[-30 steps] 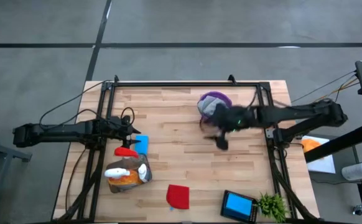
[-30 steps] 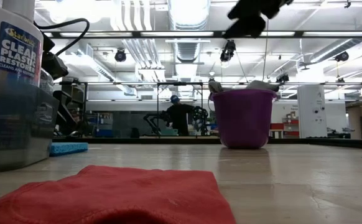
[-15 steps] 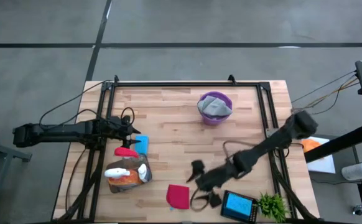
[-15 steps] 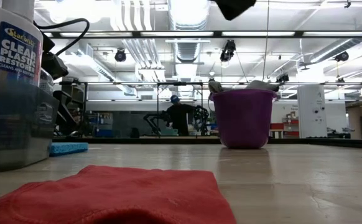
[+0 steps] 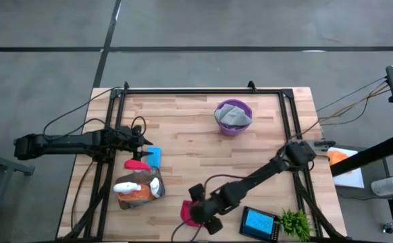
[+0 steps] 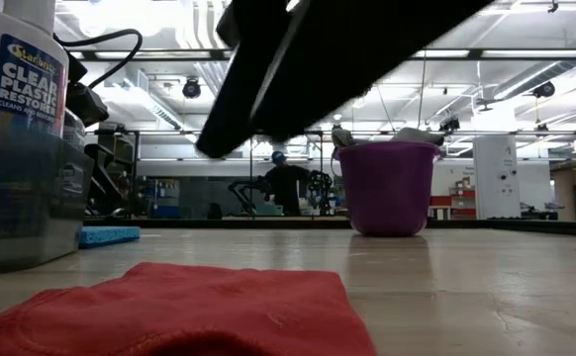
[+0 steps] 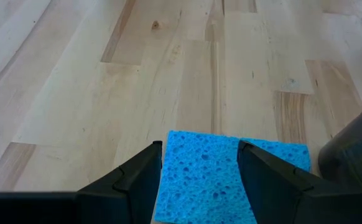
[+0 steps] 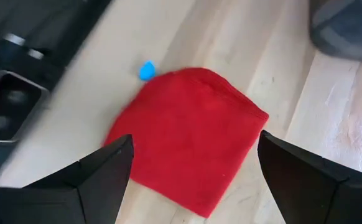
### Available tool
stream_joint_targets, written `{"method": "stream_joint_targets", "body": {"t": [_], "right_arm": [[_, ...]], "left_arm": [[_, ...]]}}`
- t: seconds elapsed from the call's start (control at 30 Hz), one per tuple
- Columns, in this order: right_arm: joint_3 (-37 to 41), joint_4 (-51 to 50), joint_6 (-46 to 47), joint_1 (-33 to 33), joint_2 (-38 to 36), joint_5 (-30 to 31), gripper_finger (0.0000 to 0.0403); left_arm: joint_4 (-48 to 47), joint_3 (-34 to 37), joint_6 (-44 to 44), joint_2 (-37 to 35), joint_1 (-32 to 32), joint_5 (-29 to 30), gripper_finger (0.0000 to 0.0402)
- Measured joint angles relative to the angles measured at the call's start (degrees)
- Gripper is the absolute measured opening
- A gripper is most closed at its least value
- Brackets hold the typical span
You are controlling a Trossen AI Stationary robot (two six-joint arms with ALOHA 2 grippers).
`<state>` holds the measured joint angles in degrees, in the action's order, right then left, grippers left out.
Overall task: Pick & Place Kitchen Items
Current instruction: Put the red microfiber towel into the purple bucket
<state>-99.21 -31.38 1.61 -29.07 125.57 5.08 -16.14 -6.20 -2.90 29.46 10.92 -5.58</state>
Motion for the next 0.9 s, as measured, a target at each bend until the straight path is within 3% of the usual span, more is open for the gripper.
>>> {"method": "stream_joint_targets", "body": {"t": [0.67, 0.77, 0.9], "right_arm": [[-1.8, -3.7, -0.1, 2.4, 6.5, -3.2, 0.0332], [-1.8, -4.3, -0.1, 2.4, 6.5, -3.3, 0.0305], [-1.8, -5.0, -0.1, 2.4, 6.5, -4.9, 0.0234]], "left_arm": [[0.0, 0.0, 0.0, 0.0, 0.0, 0.0, 0.0214], [0.0, 0.0, 0.0, 0.0, 0.0, 0.0, 0.0214], [0.0, 0.0, 0.0, 0.0, 0.0, 0.0, 0.0214]]}}
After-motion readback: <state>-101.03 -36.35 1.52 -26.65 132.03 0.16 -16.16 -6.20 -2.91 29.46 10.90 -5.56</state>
